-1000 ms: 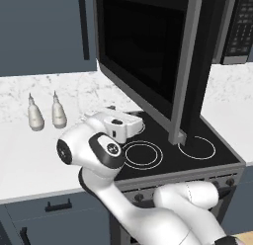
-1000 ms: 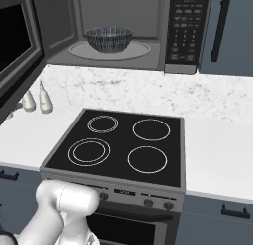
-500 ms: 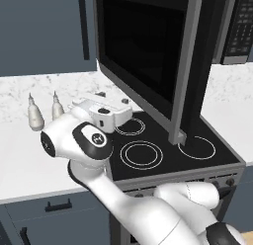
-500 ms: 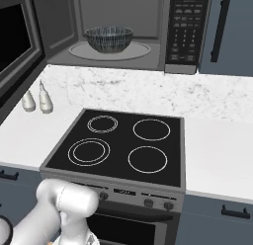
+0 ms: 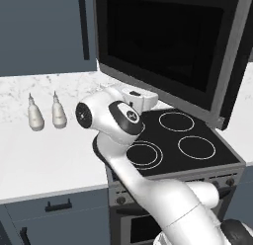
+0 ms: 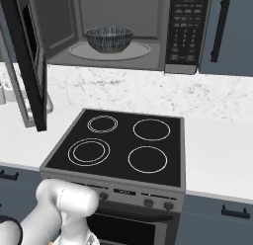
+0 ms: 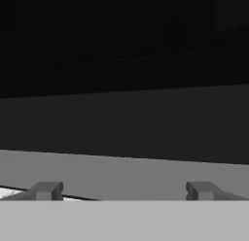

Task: Open the microwave, place the bowl with waffle inside the microwave, then close the microwave door and turn it on.

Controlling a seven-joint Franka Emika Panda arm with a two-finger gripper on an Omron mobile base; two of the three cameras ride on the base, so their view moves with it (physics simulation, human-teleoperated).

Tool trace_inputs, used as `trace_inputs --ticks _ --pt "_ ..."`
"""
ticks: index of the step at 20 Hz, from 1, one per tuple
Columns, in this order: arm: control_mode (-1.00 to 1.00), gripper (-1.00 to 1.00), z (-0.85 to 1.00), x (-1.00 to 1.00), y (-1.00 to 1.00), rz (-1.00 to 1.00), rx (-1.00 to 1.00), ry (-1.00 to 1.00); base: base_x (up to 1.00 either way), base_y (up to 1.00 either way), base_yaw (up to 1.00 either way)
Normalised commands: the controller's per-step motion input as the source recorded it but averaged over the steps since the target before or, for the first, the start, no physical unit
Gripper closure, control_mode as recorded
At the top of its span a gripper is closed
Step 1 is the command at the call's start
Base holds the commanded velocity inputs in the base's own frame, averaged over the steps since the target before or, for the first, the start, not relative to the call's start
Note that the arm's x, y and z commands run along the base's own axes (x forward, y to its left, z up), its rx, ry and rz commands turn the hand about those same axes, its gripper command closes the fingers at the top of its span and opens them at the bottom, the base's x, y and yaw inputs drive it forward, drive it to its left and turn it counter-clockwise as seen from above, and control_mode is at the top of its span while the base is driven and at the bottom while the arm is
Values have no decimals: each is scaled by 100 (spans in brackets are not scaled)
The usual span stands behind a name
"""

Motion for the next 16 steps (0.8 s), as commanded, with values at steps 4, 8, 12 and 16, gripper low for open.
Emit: trace_inputs --ticks 4,8,12,16 --pt "-100 -100 0 82 -98 29 17 0 0 0 0" --pt "-100 -100 0 77 -91 32 16 0 0 0 0" --pt "-100 -100 0 61 -76 30 12 0 0 0 0" --pt "-100 -100 0 30 -26 12 1 1 0 0 0"
